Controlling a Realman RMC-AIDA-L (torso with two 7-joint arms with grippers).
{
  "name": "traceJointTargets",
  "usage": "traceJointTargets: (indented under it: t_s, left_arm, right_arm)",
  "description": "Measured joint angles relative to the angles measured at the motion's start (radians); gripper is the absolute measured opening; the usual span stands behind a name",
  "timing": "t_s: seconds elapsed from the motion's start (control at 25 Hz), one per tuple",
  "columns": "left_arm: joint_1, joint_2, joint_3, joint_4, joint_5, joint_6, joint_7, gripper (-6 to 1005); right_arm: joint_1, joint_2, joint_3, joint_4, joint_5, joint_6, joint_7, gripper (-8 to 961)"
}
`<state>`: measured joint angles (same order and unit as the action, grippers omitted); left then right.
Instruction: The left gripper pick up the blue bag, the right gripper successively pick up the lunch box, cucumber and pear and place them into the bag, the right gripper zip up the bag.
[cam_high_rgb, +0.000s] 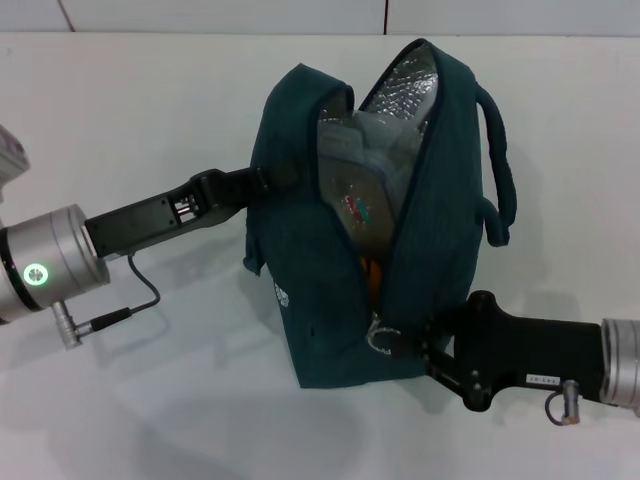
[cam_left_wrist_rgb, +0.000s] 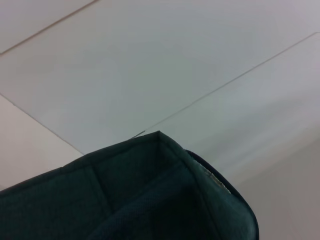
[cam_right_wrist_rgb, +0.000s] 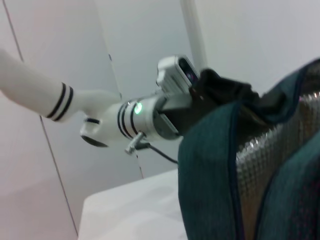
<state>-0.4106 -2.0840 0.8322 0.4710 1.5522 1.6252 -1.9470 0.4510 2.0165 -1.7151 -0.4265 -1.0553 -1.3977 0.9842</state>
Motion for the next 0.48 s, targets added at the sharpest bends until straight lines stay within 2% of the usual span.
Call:
traceJointTargets:
  t_s: [0.4, 0.48]
  left_arm:
    - [0.003, 0.004, 0.0, 0.002, 0.011, 0.001, 0.084, 121]
    - [0.003, 0.005, -0.001, 0.003, 0.011, 0.001, 0.107, 195]
  right_arm:
    - [-0.012, -0.001, 0.042, -0.002, 0.0, -0.051, -0.032, 7]
    - [-0.016, -0.002, 0.058, -0.002, 0.0, -0.081, -0.047, 7]
